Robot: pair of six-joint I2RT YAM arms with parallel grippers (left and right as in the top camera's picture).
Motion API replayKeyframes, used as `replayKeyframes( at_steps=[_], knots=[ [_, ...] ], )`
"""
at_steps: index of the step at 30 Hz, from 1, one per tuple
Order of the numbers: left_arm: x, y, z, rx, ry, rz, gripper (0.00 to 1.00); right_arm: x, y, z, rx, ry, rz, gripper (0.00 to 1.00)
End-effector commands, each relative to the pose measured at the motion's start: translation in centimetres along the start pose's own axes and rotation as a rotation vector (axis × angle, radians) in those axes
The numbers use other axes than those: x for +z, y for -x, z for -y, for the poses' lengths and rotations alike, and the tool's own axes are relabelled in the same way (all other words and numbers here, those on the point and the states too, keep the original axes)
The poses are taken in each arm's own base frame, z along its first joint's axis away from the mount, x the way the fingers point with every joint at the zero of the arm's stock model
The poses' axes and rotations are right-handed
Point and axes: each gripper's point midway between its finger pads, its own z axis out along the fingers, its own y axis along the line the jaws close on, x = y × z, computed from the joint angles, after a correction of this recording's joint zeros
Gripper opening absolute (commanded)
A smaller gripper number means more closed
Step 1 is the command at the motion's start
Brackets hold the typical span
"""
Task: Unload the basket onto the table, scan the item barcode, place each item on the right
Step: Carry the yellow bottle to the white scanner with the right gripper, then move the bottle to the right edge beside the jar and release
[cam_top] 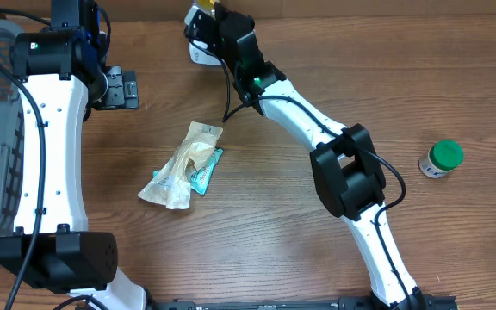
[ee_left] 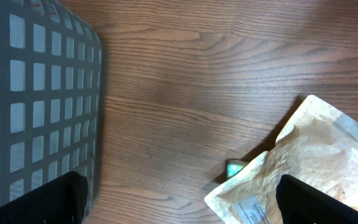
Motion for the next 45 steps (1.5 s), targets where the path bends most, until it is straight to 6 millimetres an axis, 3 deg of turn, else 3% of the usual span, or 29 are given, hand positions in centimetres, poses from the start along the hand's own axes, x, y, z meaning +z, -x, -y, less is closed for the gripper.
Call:
replayKeyframes(
  at_steps=[1,5,15,21,23,27,32,37,41,45],
  knots=[
    [-0.3,0.3,-0.1,0.007,0.008,0.013,0.99,0.8,-1.3,-1.6,-0.131,0.015,-0.017,0.04],
    [-0.3,0.3,-0.1,0.007,0.008,0.013,0.99,0.9,-2.0,-2.4,-0.139,0.036,-0.033,0.04],
    [-0.3,0.3,-0.1,0.007,0.008,0.013,0.99,0.8,-1.7,-2.0,-0.139,-0.004,-0.054,0.04],
    [-0.3,0.3,-0.1,0.007,0.008,0.013,1.0,0.4,0.6,-2.3,-0.123,-0.027,-0.004,0.04],
    [-0.3,0.3,-0.1,0.007,0.008,0.013,1.0,0.1,1.9,-1.0,-0.051,-0.083,0.024,0.04],
    [-0.3,0.3,-0.1,0.007,0.008,0.013,1.0,-1.5,3.7,3.5,0.094,-0.211,0.027,0.04],
    [-0.3,0.3,-0.1,0.007,0.008,0.013,1.0,-4.9,5.8,7.7,0.269,-0.189,-0.014,0.04],
    [-0.3,0.3,-0.1,0.007,0.008,0.013,1.0,-10.7,6.1,11.7,0.504,-0.12,-0.131,0.04],
    [-0.3,0.3,-0.1,0.007,0.008,0.013,0.99,-15.9,2.7,13.9,0.661,-0.082,-0.315,0.04],
    [-0.3,0.3,-0.1,0.007,0.008,0.013,1.0,-21.0,-3.4,15.3,0.789,-0.091,-0.562,0.09]
  ],
)
